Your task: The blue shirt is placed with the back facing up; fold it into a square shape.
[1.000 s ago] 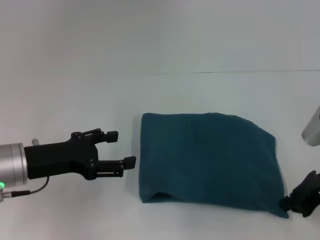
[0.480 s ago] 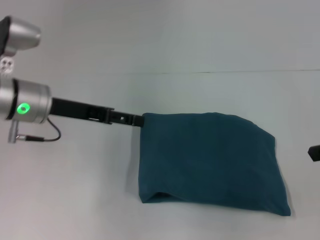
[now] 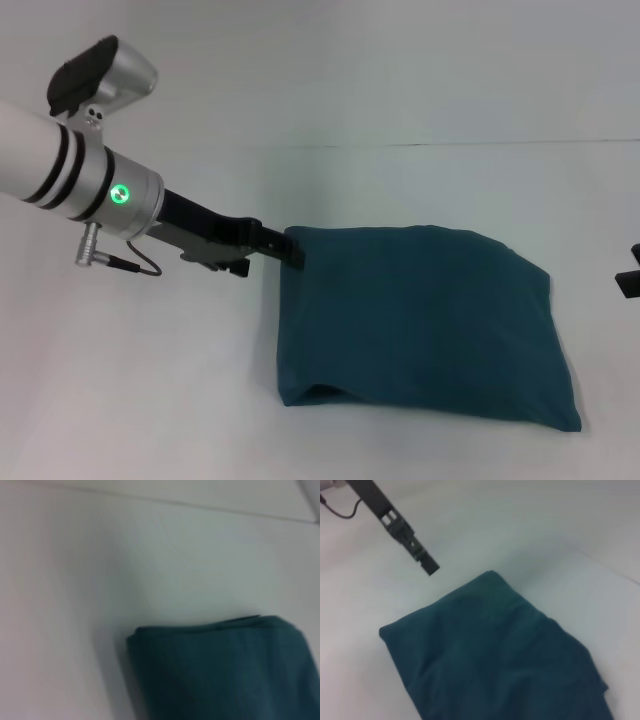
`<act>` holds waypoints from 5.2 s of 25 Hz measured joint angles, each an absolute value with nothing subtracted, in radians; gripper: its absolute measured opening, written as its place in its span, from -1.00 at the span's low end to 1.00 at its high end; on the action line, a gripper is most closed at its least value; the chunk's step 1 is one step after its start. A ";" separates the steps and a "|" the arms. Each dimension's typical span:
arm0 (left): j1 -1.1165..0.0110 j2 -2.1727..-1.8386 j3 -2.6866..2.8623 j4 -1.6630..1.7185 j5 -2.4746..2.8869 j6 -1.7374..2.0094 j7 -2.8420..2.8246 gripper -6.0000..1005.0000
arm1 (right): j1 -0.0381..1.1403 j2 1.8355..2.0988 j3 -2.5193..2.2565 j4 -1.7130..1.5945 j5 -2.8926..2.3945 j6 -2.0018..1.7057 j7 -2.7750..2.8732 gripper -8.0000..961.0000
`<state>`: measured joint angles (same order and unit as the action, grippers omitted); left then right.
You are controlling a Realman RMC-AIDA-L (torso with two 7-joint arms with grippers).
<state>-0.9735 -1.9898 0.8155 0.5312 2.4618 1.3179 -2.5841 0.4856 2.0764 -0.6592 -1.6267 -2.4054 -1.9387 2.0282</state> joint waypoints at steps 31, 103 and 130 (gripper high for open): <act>-0.999 -2.095 0.957 0.508 2.501 1.260 -2.664 0.48 | 0.469 2.083 -0.640 -1.651 -2.339 -1.939 2.005 0.76; -0.611 -2.040 0.596 0.982 2.311 1.788 -2.105 0.19 | 0.443 2.094 -0.722 -1.577 -2.281 -1.911 1.966 0.75; -0.488 -2.059 0.544 0.922 2.357 2.010 -1.579 0.83 | 0.356 2.095 -0.858 -1.289 -2.161 -1.961 1.715 0.76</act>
<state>-0.4878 -2.0587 0.5437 0.9218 2.3573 2.0095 -1.5794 0.3563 2.0947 -0.8578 -1.2886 -2.1612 -1.9607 1.7150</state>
